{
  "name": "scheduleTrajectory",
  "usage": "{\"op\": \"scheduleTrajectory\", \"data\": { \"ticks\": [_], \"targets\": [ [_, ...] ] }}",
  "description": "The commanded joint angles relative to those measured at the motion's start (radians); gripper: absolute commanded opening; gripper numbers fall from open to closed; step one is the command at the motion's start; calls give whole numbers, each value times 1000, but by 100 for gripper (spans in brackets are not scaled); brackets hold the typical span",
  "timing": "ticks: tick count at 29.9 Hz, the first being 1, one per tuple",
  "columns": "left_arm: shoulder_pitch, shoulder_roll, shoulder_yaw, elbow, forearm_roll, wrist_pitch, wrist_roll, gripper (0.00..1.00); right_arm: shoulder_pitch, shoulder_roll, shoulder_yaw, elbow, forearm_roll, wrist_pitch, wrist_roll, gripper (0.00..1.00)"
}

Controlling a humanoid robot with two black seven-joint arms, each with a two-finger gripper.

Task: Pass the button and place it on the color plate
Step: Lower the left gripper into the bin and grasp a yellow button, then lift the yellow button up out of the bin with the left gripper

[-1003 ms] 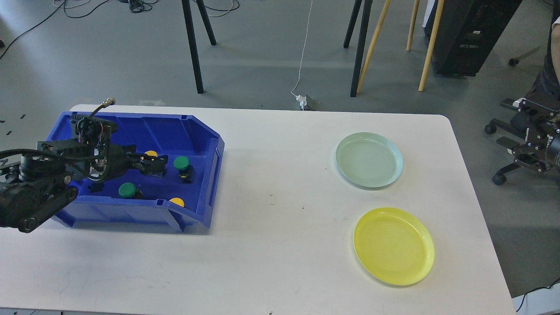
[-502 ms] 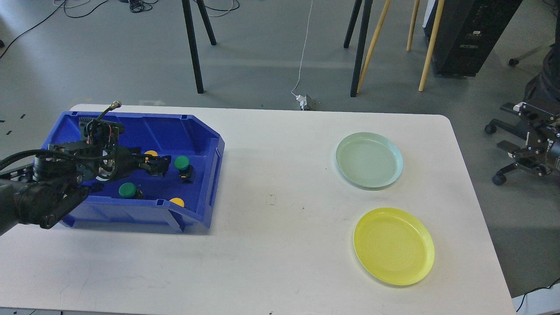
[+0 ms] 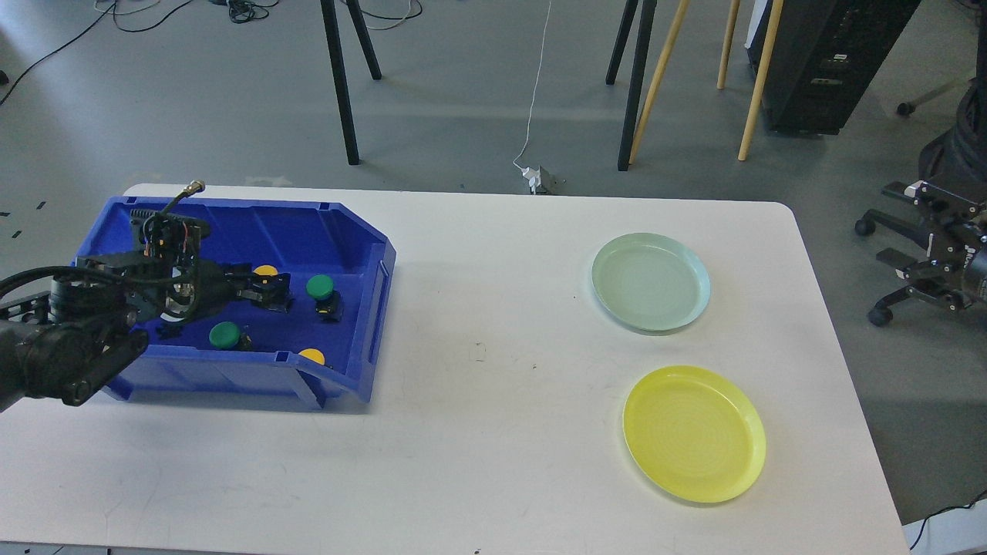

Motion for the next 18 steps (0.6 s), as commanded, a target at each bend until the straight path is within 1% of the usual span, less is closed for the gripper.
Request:
{"op": "scheduleTrajectory", "data": {
  "ticks": [1,12,18],
  "targets": [
    [1,0,0,0,0,-2,2,52,1,0,1,0,0,0,1,99],
    [0,-3,0,-4,3,-2,0,37,-1,0,1,-9,0,0,1,99],
    [-3,14,-3,-17,1,0,0,37,-1,0,1,-9,0,0,1,99]
  ]
}}
